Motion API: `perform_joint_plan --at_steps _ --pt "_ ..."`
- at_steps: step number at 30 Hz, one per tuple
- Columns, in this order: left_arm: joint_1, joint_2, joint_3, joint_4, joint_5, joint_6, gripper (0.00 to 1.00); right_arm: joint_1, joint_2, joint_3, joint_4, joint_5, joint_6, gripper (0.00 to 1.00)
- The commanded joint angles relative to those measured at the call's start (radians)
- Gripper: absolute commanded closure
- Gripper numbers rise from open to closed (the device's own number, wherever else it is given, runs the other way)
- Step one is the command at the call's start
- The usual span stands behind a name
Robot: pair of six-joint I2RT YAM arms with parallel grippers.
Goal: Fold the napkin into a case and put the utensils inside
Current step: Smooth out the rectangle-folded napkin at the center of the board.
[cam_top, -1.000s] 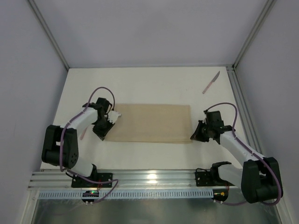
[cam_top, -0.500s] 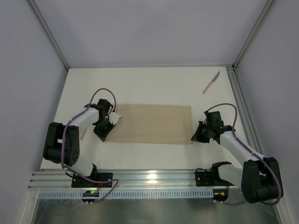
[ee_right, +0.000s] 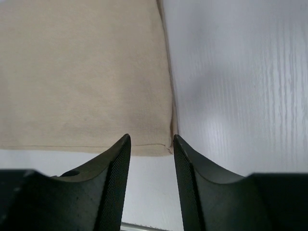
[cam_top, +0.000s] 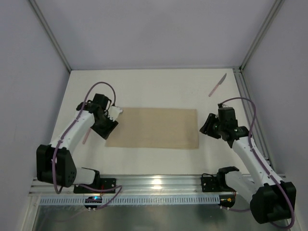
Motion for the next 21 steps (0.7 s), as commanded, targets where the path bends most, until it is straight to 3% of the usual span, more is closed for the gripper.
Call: perform_joint_plan --at_steps 1,2,3,4,5,9,16,21 --pt "0.001 -0.113 0.117 -0.078 0.003 0.027 0.47 0.002 -0.067 0.105 0.034 0.037 -0.005 0.57" --pt "-0.001 -0.116 0.129 -0.058 0.001 0.018 0.52 0.001 -0.058 0.11 0.063 0.023 -0.007 0.65" --pt "-0.001 -0.099 0.143 0.011 0.004 -0.022 0.63 0.002 -0.02 0.122 0.132 0.013 -0.004 0.75" --pt "-0.004 -0.078 0.151 0.042 0.005 -0.037 0.67 0.004 0.009 0.131 0.167 -0.012 -0.001 0.9" --pt "-0.016 -0.047 0.161 0.069 -0.002 -0.05 0.71 0.004 0.045 0.158 0.232 -0.03 -0.001 0.96" --pt "-0.065 0.152 0.293 0.177 -0.043 -0.103 0.79 0.002 0.245 0.247 0.392 -0.119 -0.005 0.96" --pt "-0.07 0.42 0.459 0.359 -0.084 -0.157 0.82 0.004 0.644 0.439 0.453 -0.196 0.007 0.96" --pt "-0.068 0.552 0.531 0.358 -0.127 -0.165 0.82 0.008 0.787 0.51 0.453 -0.204 0.038 0.96"
